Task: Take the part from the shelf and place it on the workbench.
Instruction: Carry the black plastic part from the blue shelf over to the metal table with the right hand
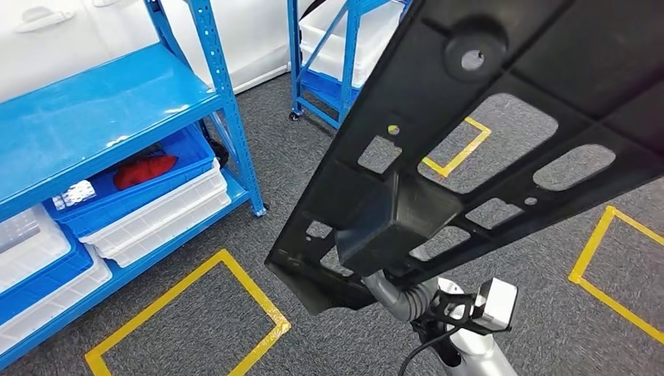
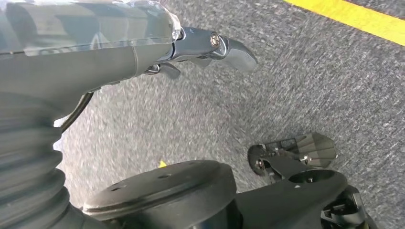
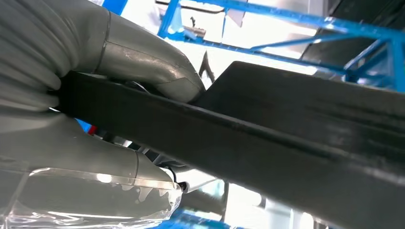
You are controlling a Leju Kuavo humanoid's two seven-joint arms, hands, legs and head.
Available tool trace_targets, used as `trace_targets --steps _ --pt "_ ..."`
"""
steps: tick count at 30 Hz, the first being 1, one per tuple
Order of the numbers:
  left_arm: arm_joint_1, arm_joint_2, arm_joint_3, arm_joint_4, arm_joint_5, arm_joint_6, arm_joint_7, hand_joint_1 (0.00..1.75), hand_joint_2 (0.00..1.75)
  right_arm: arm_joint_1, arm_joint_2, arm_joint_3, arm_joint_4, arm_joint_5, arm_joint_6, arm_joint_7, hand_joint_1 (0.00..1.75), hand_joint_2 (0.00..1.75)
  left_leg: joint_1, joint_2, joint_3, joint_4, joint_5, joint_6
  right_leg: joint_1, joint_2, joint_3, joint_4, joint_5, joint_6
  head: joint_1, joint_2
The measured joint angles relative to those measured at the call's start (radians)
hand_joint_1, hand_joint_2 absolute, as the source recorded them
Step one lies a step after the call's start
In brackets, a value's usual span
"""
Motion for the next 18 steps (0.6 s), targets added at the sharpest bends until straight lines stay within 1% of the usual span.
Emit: trace_targets --steps 1,2,3,4,5,6,7,8,9,10,11,12,13,14,15,16,17,18 --pt "0.000 0.000 -0.001 0.000 -0.002 -0.001 -0.001 0.00 1.75 0.026 0.001 0.000 -0.004 0.016 -0.007 -0.019 1.75 1.75 -0.001 0.011 0.001 0.000 -0.001 0.000 0.000 -0.005 0.023 -0.040 0.025 -0.002 0.000 0.000" --pt "0.000 0.000 -0.002 0.000 -0.004 -0.001 -0.001 0.00 1.75 0.051 0.002 0.000 -0.008 0.033 -0.016 -0.040 1.75 1.75 -0.003 0.021 0.003 0.000 -0.003 -0.002 0.002 -0.018 0.063 -0.111 0.058 -0.007 0.000 0.000" --pt "0.000 0.001 -0.003 0.000 -0.006 0.000 -0.002 0.00 1.75 0.073 0.003 0.001 -0.012 0.051 -0.024 -0.062 1.75 1.75 -0.006 0.030 0.005 0.000 -0.005 -0.004 0.007 -0.038 0.103 -0.182 0.081 -0.014 0.000 0.000" --pt "0.000 0.001 -0.004 0.000 -0.007 0.000 -0.003 0.00 1.75 0.093 0.004 0.001 -0.016 0.067 -0.032 -0.082 1.75 1.75 -0.008 0.037 0.008 0.000 -0.008 -0.008 0.011 -0.054 0.133 -0.237 0.097 -0.022 0.000 0.000" --pt "0.001 0.002 -0.005 0.000 -0.007 0.001 -0.004 0.00 1.75 0.113 0.006 0.002 -0.019 0.085 -0.041 -0.100 1.75 1.75 -0.010 0.044 0.010 0.000 -0.010 -0.012 0.016 -0.065 0.148 -0.266 0.101 -0.029 0.000 0.000" --pt "0.002 0.003 -0.006 0.000 -0.007 0.002 -0.005 0.00 1.75 0.133 0.008 0.003 -0.021 0.103 -0.053 -0.114 1.75 1.75 -0.011 0.051 0.013 -0.001 -0.011 -0.017 0.019 -0.065 0.150 -0.272 0.098 -0.035 0.000 0.000" --pt "0.002 0.003 -0.007 0.000 -0.008 0.003 -0.007 0.00 1.75 0.154 0.010 0.004 -0.024 0.122 -0.065 -0.123 1.75 1.75 -0.011 0.059 0.016 -0.003 -0.013 -0.023 0.020 -0.055 0.149 -0.276 0.100 -0.039 0.000 0.000" --pt "0.002 0.004 -0.008 0.000 -0.009 0.004 -0.008 0.00 1.75 0.176 0.012 0.004 -0.026 0.139 -0.077 -0.128 1.75 1.75 -0.010 0.061 0.019 -0.002 -0.017 -0.028 0.017 -0.045 0.151 -0.279 0.102 -0.045 0.000 0.000" --pt "0.002 0.005 -0.009 0.000 -0.011 0.004 -0.008 0.00 1.75 0.194 0.014 0.005 -0.030 0.151 -0.086 -0.130 1.75 1.75 -0.009 0.050 0.018 0.007 -0.027 -0.034 0.014 -0.036 0.153 -0.284 0.105 -0.052 0.000 0.000" --pt "0.002 0.006 -0.011 0.000 -0.013 0.005 -0.009 0.00 1.75 0.208 0.016 0.006 -0.032 0.157 -0.091 -0.131 1.75 1.75 -0.008 0.032 0.008 0.035 -0.048 -0.038 0.011 -0.026 0.154 -0.289 0.109 -0.058 0.000 0.000" --pt "0.002 0.008 -0.012 0.000 -0.014 0.006 -0.009 0.00 1.75 0.221 0.019 0.008 -0.035 0.160 -0.093 -0.132 1.75 1.75 -0.007 0.008 -0.012 0.084 -0.080 -0.042 0.008 -0.017 0.155 -0.292 0.112 -0.063 0.000 0.000" --pt "0.000 0.008 -0.013 0.000 -0.015 0.006 -0.009 0.00 1.75 0.232 0.022 0.010 -0.036 0.160 -0.093 -0.133 1.75 1.75 -0.006 -0.011 -0.040 0.150 -0.116 -0.044 0.009 -0.007 0.154 -0.293 0.113 -0.066 0.000 0.000" --pt "-0.003 0.009 -0.013 0.000 -0.014 0.007 -0.009 0.00 1.75 0.244 0.027 0.012 -0.035 0.158 -0.094 -0.133 1.75 1.75 -0.006 -0.020 -0.069 0.220 -0.147 -0.046 0.010 0.004 0.153 -0.292 0.114 -0.067 0.000 0.000" --pt "-0.006 0.010 -0.013 0.000 -0.013 0.009 -0.008 0.00 1.75 0.256 0.031 0.015 -0.032 0.154 -0.097 -0.133 1.75 1.75 -0.006 -0.024 -0.089 0.270 -0.162 -0.047 0.010 0.015 0.153 -0.292 0.114 -0.067 0.000 0.000" --pt "-0.008 0.011 -0.013 0.000 -0.012 0.011 -0.008 0.00 1.75 0.268 0.038 0.017 -0.029 0.147 -0.103 -0.133 1.75 1.75 -0.006 -0.025 -0.092 0.284 -0.156 -0.048 0.011 0.028 0.153 -0.290 0.114 -0.067 0.000 0.000" --pt "-0.008 0.012 -0.013 0.000 -0.011 0.013 -0.008 0.00 1.75 0.276 0.045 0.021 -0.025 0.140 -0.108 -0.133 1.75 1.75 -0.005 -0.027 -0.076 0.256 -0.131 -0.047 0.010 0.042 0.153 -0.288 0.115 -0.067 0.000 0.000" --pt "-0.007 0.013 -0.013 0.000 -0.010 0.015 -0.008 0.00 1.75 0.281 0.054 0.024 -0.020 0.132 -0.113 -0.133 1.75 1.75 -0.003 -0.035 -0.046 0.195 -0.094 -0.046 0.010 0.057 0.153 -0.285 0.115 -0.066 0.000 0.000" --pt "-0.005 0.013 -0.013 0.000 -0.009 0.016 -0.007 0.00 1.75 0.283 0.062 0.027 -0.016 0.127 -0.117 -0.133 1.75 1.75 -0.001 -0.054 -0.012 0.124 -0.063 -0.044 0.009 0.071 0.152 -0.281 0.115 -0.063 0.000 0.000"
